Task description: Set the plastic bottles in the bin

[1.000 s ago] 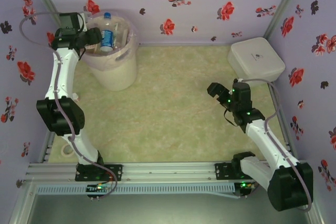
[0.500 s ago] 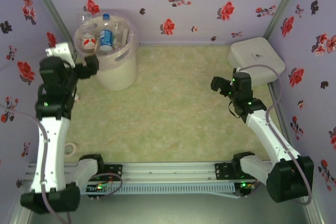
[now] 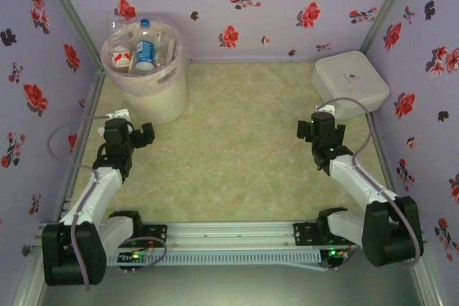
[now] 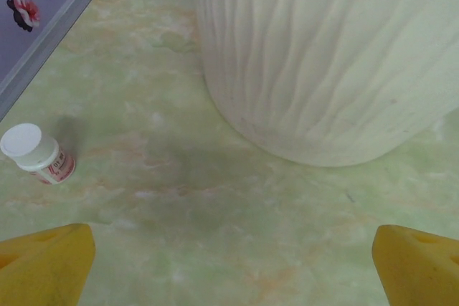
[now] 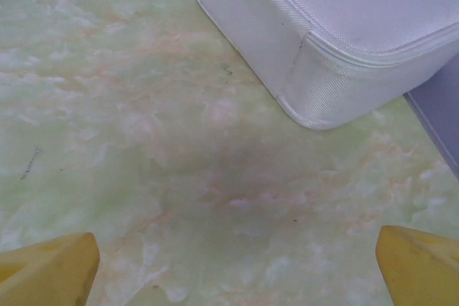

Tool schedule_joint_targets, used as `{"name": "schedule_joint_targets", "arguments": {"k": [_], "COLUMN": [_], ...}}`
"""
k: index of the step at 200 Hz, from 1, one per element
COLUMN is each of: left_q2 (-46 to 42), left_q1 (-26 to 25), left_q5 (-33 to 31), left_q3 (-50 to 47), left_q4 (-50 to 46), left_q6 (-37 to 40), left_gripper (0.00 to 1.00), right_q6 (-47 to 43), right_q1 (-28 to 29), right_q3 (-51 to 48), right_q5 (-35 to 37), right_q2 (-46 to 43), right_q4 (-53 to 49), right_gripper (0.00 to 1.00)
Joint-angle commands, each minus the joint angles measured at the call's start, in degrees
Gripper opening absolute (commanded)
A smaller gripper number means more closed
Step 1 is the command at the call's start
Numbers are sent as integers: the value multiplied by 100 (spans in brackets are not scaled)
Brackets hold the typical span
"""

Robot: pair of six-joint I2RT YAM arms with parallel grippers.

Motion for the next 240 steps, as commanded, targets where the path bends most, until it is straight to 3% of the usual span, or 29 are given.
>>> {"name": "schedule_joint_targets", "arguments": {"k": [1,28,63,76,98,135,150,160,172,188,203,240], "left_q2": [419,1140,1951,2222,2769,2725,3025,2872,2961,2962,2953,2953], "left_q1": [-33,-24,49,85,213,254,239,239,239,239,239,239], "left_q5": [-362,-511,-502,-458,-77,118,287,327,324,316,315,315], "left_q3": [-105,-96,-370,-170,-35,-354,-699,-589,-637,-637,-634,-638], "left_q4": [1315,1788,3242,3282,3696,4165,5151,4594,4848,4853,4848,4861], "left_q6": [474,744,805,880,871,869,1044,1016,1037,1034,1039,1039], "left_gripper": [100,100,100,100,100,100,100,100,100,100,100,100], "right_q6": [-531,-548,-545,-391,-402,-350,-245,-238,-225,-130,-185,-143], "right_q1": [-58,-62,-178,-243,-261,-492,-660,-703,-740,-768,-764,-817], "right_q3": [-346,-609,-1004,-1093,-943,-1098,-1163,-1233,-1241,-1097,-1207,-1108], "right_q5": [218,300,243,139,-77,23,-327,-602,-604,-618,-568,-697], "right_q2": [201,437,923,1166,1343,2049,1973,2167,2511,2231,2414,2287], "right_q4": [1361,2114,3378,3815,3786,4935,4829,5141,5636,4841,5393,4980], "right_gripper": [100,100,100,100,100,99,99,99,100,99,99,99]}}
